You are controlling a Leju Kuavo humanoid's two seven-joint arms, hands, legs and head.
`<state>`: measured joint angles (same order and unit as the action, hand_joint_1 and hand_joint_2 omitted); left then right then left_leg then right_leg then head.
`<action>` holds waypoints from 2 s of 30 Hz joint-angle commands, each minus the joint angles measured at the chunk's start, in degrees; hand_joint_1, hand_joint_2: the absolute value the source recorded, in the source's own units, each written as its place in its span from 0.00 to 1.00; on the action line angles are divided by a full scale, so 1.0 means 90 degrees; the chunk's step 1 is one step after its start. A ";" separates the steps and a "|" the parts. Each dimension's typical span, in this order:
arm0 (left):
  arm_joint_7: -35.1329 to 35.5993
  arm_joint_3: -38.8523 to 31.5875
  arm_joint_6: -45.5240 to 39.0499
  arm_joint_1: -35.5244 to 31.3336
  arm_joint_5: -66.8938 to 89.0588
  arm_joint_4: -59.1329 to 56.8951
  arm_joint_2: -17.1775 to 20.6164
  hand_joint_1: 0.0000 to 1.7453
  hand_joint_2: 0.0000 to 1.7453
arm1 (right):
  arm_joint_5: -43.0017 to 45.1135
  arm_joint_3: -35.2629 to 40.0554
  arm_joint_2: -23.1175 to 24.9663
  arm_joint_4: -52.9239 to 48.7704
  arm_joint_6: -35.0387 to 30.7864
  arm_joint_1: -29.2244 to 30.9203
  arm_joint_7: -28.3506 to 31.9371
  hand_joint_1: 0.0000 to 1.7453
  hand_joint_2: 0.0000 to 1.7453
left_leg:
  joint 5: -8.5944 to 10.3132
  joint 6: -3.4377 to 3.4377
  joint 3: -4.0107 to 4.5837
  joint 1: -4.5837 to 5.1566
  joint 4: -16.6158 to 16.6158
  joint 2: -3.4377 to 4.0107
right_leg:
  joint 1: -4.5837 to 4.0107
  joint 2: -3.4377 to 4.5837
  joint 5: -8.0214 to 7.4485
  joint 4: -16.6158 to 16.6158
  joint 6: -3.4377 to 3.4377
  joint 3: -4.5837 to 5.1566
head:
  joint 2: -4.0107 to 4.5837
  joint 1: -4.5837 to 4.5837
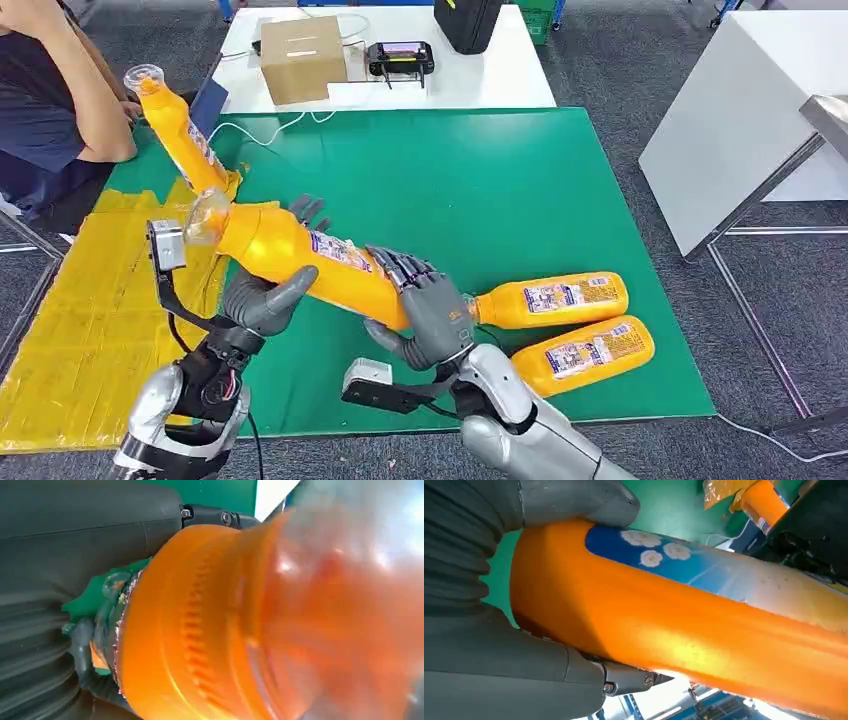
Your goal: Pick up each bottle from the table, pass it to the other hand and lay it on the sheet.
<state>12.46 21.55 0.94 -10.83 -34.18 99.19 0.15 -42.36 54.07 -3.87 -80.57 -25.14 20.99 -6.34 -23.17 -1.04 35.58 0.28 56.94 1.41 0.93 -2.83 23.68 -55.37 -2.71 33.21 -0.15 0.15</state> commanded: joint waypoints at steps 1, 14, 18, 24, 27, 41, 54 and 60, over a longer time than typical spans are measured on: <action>0.0019 0.0449 0.0005 -0.0083 -0.0047 -0.0077 0.0064 0.00 1.00 | 0.0331 0.0874 -0.0028 0.0801 0.0138 0.0680 -0.0089 1.00 1.00 | -0.0006 0.0005 -0.0016 -0.0004 -0.0003 0.0001 | -0.0001 0.0023 0.0003 0.0005 0.0007 -0.0016 | 0.0000 0.0000; -0.0195 0.0464 -0.0019 -0.0037 0.0177 0.0058 0.0033 1.00 1.00 | 0.0653 0.1253 0.0074 0.1008 0.0090 0.0965 -0.0145 1.00 1.00 | -0.0022 0.0014 -0.0040 -0.0015 0.0007 -0.0008 | -0.0008 0.0040 0.0017 0.0000 0.0019 -0.0043 | 0.0000 0.0000; -0.0393 0.0399 -0.0004 0.0016 0.0415 0.0131 0.0011 1.00 1.00 | 0.0740 0.1358 0.0004 0.0939 0.0047 0.1001 -0.0235 1.00 1.00 | -0.0009 0.0007 -0.0016 -0.0007 0.0001 -0.0006 | -0.0003 0.0019 0.0007 0.0003 0.0009 -0.0018 | 0.0000 0.0002; -0.0534 0.0375 -0.0007 0.0059 0.0696 0.0219 -0.0016 1.00 1.00 | 0.0753 0.1384 -0.0027 0.0909 0.0012 0.0981 -0.0266 1.00 1.00 | -0.0015 0.0010 -0.0029 -0.0010 0.0004 -0.0015 | -0.0005 0.0021 0.0015 0.0002 0.0013 -0.0033 | 0.0000 0.0000; -0.0582 0.0347 -0.0004 0.0072 0.0807 0.0242 -0.0030 1.00 1.00 | 0.0752 0.1373 -0.0039 0.0899 -0.0001 0.0958 -0.0290 1.00 1.00 | -0.0009 0.0008 -0.0021 -0.0007 0.0000 -0.0012 | -0.0003 0.0017 0.0008 0.0004 0.0010 -0.0023 | 0.0000 0.0000; -0.1211 -0.0071 -0.0452 0.0070 0.4324 0.0470 -0.0095 1.00 1.00 | -0.0274 0.0267 -0.0504 -0.0240 0.0057 -0.0005 -0.0592 0.00 0.00 | -0.0005 0.0007 -0.0011 -0.0008 0.0002 -0.0036 | -0.0005 -0.0009 0.0012 0.0004 0.0009 -0.0020 | 0.0000 0.0000; -0.1152 -0.0511 -0.0517 -0.0217 0.7084 0.0234 0.0355 1.00 1.00 | -0.0987 -0.1224 -0.0633 -0.1953 0.0480 -0.1556 -0.0467 0.00 0.00 | -0.0015 0.0012 -0.0023 -0.0008 0.0007 -0.0027 | -0.0004 0.0016 0.0015 -0.0003 0.0015 -0.0027 | 0.0000 0.0002; -0.1103 -0.0336 -0.0418 -0.0155 1.1262 -0.0346 0.1146 1.00 1.00 | -0.1302 -0.2653 -0.0707 -0.4511 0.1287 -0.3174 -0.0280 0.00 0.00 | -0.0014 0.0011 -0.0011 -0.0001 0.0004 -0.0044 | 0.0003 -0.0017 0.0024 -0.0008 0.0013 -0.0015 | 0.0000 0.0002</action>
<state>2.16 17.49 -4.68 -10.24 47.00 104.24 3.08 -51.67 43.84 -8.70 -99.42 -17.83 4.97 -9.92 -23.20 -1.03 35.62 0.29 56.94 1.31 0.94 -2.94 23.70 -55.36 -2.70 33.26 -0.15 0.18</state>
